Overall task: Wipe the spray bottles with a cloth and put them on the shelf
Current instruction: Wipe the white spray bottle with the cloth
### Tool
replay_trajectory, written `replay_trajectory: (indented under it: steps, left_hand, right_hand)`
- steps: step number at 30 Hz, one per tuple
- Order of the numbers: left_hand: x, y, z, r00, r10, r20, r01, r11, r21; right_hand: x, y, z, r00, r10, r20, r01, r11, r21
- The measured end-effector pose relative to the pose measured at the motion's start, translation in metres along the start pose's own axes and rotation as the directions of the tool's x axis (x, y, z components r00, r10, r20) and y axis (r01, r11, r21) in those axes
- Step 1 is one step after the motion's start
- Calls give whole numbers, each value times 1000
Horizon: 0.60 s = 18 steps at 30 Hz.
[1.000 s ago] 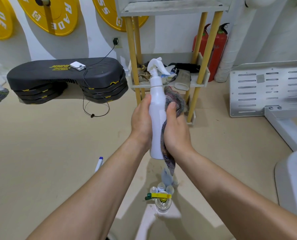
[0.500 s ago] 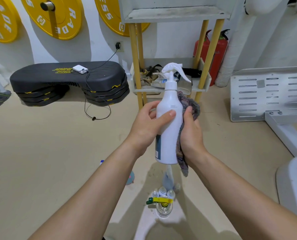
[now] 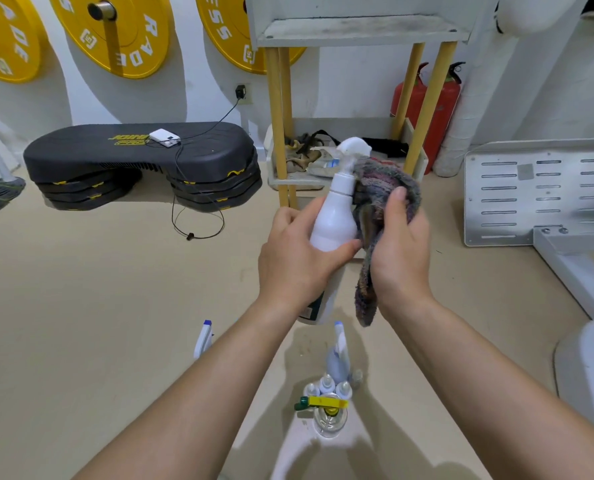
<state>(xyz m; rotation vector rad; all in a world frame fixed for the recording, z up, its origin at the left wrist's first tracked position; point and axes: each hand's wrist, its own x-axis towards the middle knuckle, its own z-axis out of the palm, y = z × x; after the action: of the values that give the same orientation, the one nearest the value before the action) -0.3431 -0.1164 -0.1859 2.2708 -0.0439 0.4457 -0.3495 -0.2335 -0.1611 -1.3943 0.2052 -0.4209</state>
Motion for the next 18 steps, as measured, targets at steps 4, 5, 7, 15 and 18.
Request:
replay_trajectory:
  steps: [4,5,7,15,18]
  left_hand:
    - [-7,5,9,999,38,-6,-37,995,94]
    - [-9,5,13,998,56,-13,-54,991,125]
    - [-14,5,20,995,99,-8,-95,976,196]
    - [-35,9,45,978,205,35,-203,905,373]
    - [-31,5,46,980,193,44,-195,905,379]
  right_hand:
    - [2,13,8,970,50,239,-11,987,-162]
    - [3,15,9,967,74,243,-25,979,-200]
    - [8,17,6,971,124,205,-69,964,-257]
    - [23,19,-3,974,209,-91,-227,928,-295]
    - [27,23,-7,978,197,-60,-206,945,-256]
